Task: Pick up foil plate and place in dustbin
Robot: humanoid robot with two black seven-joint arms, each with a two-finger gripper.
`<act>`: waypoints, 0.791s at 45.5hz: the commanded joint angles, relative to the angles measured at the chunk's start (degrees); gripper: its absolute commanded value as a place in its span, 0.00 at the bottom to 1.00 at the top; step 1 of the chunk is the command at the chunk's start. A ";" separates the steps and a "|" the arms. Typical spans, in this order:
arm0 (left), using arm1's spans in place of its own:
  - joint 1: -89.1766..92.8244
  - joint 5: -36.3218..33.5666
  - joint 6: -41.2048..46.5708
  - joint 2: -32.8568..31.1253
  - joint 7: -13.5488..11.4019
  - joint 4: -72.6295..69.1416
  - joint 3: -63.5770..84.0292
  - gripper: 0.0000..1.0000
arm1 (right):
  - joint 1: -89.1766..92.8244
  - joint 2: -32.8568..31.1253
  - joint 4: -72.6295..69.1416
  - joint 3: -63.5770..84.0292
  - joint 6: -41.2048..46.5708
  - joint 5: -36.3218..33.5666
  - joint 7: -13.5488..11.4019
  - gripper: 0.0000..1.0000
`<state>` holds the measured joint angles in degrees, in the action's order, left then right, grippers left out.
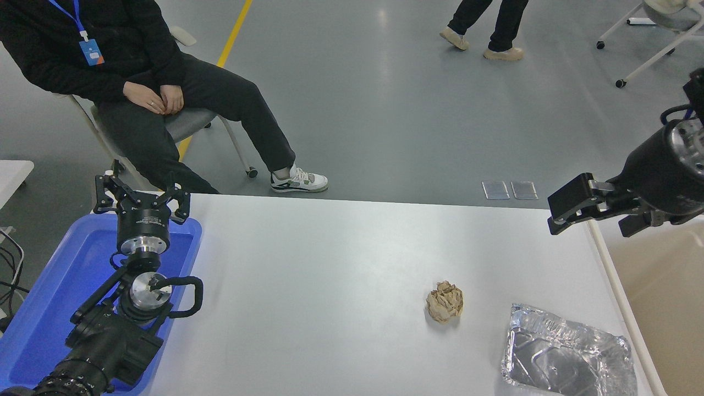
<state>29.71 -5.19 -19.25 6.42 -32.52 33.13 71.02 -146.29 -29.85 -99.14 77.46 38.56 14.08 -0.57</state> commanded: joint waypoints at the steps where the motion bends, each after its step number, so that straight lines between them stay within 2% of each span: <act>1: 0.00 0.00 0.00 0.00 0.00 0.00 0.00 0.99 | -0.05 -1.09 0.00 0.41 0.11 0.43 0.05 1.00; 22: 0.00 0.00 0.00 0.00 0.00 0.00 0.00 0.99 | 1.18 -5.04 0.09 0.59 0.11 3.15 -0.04 1.00; 36: 0.00 0.00 0.00 0.00 0.00 0.00 0.00 0.99 | 7.85 -16.20 3.16 1.64 -0.77 15.44 -0.04 1.00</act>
<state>29.71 -5.19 -19.24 6.42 -32.52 33.14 71.02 -143.26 -38.63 -98.24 78.69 38.34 21.27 -0.61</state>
